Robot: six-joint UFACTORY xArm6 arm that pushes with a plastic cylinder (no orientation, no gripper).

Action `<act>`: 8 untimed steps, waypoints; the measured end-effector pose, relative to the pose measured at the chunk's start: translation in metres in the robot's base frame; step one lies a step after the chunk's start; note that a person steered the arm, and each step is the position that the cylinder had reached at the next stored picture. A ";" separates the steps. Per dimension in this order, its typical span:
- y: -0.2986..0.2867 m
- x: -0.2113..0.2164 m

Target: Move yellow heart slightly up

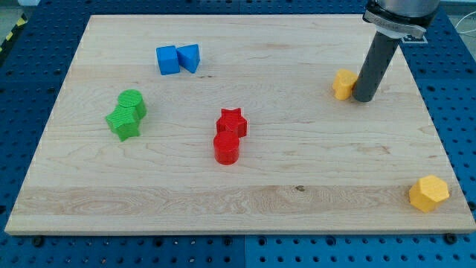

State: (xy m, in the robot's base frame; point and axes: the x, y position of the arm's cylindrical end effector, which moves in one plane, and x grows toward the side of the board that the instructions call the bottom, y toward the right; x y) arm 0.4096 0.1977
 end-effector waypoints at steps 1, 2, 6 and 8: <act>-0.019 -0.021; -0.053 -0.040; -0.193 -0.081; -0.142 -0.076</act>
